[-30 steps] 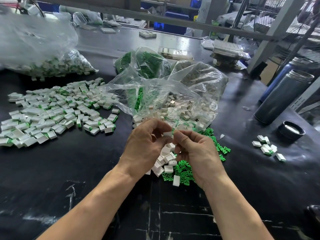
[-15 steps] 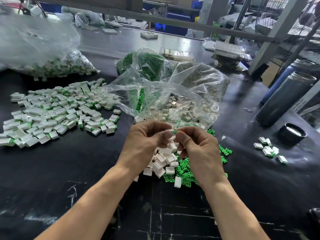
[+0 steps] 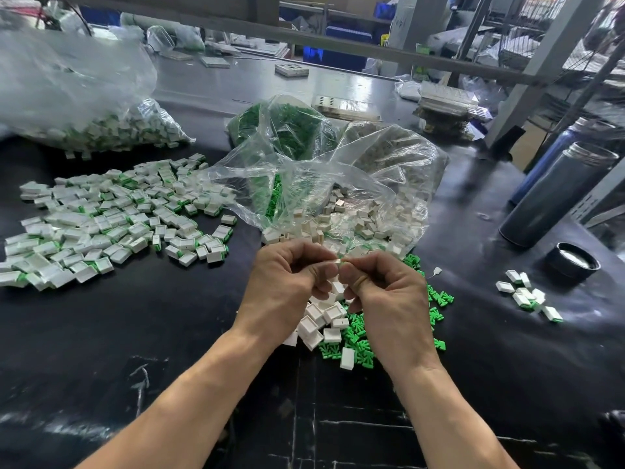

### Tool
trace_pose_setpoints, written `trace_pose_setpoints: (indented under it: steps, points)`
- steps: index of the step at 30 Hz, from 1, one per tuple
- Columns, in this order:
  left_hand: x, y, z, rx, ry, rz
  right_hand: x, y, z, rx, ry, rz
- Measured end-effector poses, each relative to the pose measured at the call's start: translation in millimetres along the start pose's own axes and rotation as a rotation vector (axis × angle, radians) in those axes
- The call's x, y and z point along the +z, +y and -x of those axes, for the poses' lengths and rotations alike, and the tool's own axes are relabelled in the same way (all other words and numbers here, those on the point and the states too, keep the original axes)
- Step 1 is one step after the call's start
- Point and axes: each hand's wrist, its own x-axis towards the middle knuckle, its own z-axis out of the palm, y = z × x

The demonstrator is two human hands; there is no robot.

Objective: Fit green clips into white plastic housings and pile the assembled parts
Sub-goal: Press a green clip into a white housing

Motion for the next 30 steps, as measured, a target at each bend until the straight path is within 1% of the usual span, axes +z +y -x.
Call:
trace_pose_setpoints:
  steps: [4,8,11,14,19,22,24,30]
  points:
    - [-2.3,-0.2,-2.5,-0.024,-0.011,0.051,-0.2,0.2,-1.6,0.004,0.009,-0.007]
    - [-2.9,-1.6,-2.4,-0.004,-0.002,0.042,-0.4,1.2,-3.6,0.044,0.01,0.023]
    - [-3.7,-2.0,-1.4,0.046,-0.02,-0.026,-0.9,0.5,-4.2,0.127,0.014,-0.07]
    - [-3.7,-2.2,0.4,0.091,-0.05,-0.174,-2.1,1.0,-5.0,0.176,0.013,-0.117]
    - [-4.3,1.5,1.6,0.143,-0.049,-0.248,-4.4,-0.1,-6.3,0.224,-0.064,-0.189]
    - [-5.2,1.8,1.3,0.187,-0.055,-0.321,-2.4,-0.9,-4.8,0.281,-0.151,-0.245]
    - [-5.7,1.6,0.8,0.186,-0.081,-0.33,-0.6,-1.6,-4.2,0.308,-0.202,-0.294]
    - [-3.9,2.4,2.4,0.18,-0.1,-0.324,-0.5,-1.0,-4.4,0.316,-0.219,-0.377]
